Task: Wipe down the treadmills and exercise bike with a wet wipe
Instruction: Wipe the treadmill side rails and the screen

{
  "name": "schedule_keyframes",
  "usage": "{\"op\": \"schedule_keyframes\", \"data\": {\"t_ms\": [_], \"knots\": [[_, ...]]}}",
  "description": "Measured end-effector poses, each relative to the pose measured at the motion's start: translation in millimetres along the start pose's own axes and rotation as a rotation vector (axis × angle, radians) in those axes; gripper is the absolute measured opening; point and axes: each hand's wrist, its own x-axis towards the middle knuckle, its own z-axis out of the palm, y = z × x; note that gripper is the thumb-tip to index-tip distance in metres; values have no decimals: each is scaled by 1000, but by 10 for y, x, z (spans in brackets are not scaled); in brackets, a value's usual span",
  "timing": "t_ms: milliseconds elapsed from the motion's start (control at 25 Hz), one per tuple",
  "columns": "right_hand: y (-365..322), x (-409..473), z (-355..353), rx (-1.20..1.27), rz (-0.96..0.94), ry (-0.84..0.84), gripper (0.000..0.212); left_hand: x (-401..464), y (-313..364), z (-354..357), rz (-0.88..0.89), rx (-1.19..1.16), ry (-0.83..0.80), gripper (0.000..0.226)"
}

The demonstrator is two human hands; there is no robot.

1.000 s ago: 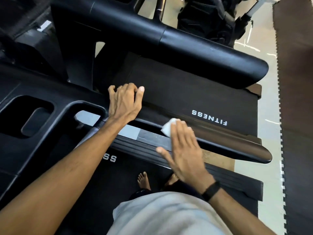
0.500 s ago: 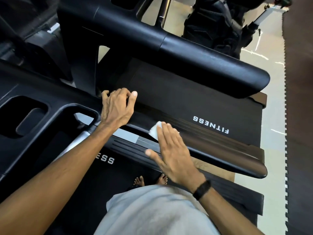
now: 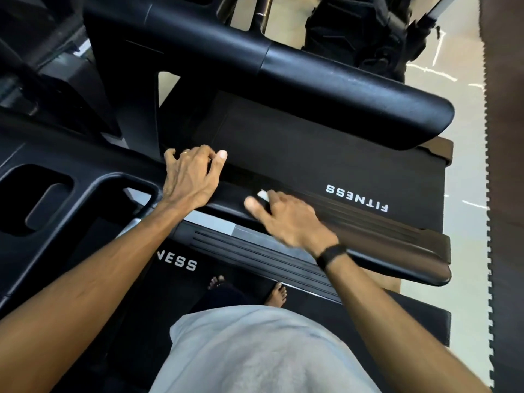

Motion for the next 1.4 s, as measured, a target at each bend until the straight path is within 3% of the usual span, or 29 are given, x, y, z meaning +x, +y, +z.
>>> {"op": "schedule_keyframes", "data": {"t_ms": [120, 200, 360, 480, 640, 720, 880, 1000, 1160, 1280, 1400], "knots": [[213, -419, 146, -79, -26, 71, 116, -5, -30, 12, 49, 24, -63, 67], [346, -438, 36, -65, 128, 68, 115, 44, -42, -24, 85, 29, -134, 70], [299, 64, -278, 172, 401, -178, 105, 46, -38, 22, 115, 40, -244, 78], [-190, 380, -292, 271, 312, -214, 112, 51, -48, 9, 152, 22, -265, 80], [-419, 139, -151, 252, 95, -77, 94, 39, -59, 0, 173, -27, -285, 80], [-233, -24, -186, 251, 187, -80, 91, 36, -49, 9, 175, -33, -286, 80], [-124, 183, -359, 211, 445, -216, 104, 39, -34, 0, 178, -38, -296, 83], [-434, 378, -360, 255, 365, -261, 104, 40, -38, -5, 170, -54, -299, 84], [-394, 46, -208, 236, 144, -112, 85, 31, -58, -8, 152, -83, -289, 81], [-71, -204, -261, 229, 270, -71, 87, 43, -44, -6, 131, -108, -267, 79], [-43, 25, -358, 242, 454, -170, 97, 61, -15, -31, 90, -152, -257, 73]]}}
